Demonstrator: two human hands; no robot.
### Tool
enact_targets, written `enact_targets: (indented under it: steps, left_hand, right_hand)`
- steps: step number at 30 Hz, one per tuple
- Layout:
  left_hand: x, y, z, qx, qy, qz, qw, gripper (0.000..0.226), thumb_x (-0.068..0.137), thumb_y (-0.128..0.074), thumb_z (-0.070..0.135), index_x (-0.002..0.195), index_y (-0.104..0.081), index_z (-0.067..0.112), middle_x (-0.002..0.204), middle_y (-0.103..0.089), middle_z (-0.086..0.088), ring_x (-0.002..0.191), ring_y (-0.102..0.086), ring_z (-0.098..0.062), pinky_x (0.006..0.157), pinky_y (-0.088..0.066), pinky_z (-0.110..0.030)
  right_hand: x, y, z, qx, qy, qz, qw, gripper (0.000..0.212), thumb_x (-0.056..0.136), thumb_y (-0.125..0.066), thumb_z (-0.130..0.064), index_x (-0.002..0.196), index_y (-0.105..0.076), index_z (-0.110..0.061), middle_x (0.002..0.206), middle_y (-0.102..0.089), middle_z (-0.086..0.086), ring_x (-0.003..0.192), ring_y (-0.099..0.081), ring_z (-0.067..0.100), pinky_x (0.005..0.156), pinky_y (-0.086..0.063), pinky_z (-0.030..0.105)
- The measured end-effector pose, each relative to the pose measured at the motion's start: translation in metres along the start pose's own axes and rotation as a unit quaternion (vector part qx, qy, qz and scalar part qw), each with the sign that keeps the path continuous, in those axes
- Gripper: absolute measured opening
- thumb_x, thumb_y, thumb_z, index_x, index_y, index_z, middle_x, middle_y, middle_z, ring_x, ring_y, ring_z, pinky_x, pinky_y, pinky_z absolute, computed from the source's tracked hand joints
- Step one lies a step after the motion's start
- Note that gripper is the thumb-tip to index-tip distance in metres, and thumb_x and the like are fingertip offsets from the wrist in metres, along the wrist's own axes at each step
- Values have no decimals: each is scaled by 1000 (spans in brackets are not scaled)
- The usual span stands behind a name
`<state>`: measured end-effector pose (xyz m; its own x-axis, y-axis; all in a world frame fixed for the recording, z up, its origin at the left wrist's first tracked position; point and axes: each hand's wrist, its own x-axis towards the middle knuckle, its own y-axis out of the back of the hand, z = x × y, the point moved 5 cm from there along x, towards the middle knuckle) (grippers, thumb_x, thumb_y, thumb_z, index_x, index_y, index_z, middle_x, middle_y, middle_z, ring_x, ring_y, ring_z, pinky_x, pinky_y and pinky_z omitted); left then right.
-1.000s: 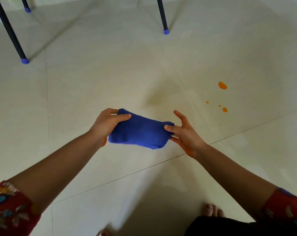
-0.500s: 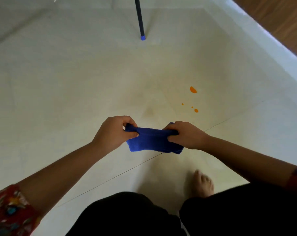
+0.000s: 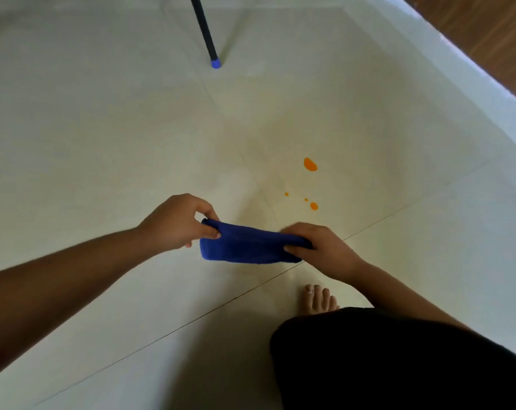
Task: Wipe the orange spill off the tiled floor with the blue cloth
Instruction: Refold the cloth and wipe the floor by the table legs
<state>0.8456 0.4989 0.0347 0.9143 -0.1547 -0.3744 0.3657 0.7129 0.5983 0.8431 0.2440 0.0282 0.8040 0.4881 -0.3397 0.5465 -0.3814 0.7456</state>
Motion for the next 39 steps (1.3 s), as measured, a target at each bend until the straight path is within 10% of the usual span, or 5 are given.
enact_targets:
  steps: [9,15,20,29,39]
  left_hand:
    - [39,-59,56,7,-130,118,985,20,81,-72,3,100,-72,11,95,-68,3,82,-64,-7,78,-52,-17]
    - [44,-152,22,74,-54,-30,995,54,82,-70,22,133,-54,29,135,-49,13,114,-43,6,100,-41,-14]
    - [67,-124,7,72,15,140,987,34,92,-60,22,126,-58,22,129,-56,4,118,-50,-11,93,-39,-23]
    - [98,-135,-9,82,42,198,976,32,92,-60,23,123,-60,17,139,-48,-4,131,-40,-25,105,-35,-37]
    - [120,-155,-11,244,-6,152,958,58,98,-32,43,152,-25,22,162,-17,0,149,-13,-20,120,-13,-44]
  right_hand:
    - [1,73,87,-40,78,198,976,38,80,-70,0,110,-69,-23,103,-70,-9,91,-63,11,80,-53,31]
    - [-24,28,154,-225,26,-118,967,45,89,-62,-24,132,-54,-34,138,-52,-10,126,-49,11,108,-38,36]
    - [10,-19,127,-43,-46,98,993,36,96,-41,-33,128,-58,-28,125,-55,-2,111,-51,15,94,-45,32]
    - [0,-25,187,-177,61,35,982,45,94,-34,-32,135,-43,-47,144,-35,-8,133,-34,22,109,-17,48]
    - [25,-27,196,-2,-390,234,891,61,101,-21,-52,153,6,-35,162,18,-1,148,20,16,117,11,50]
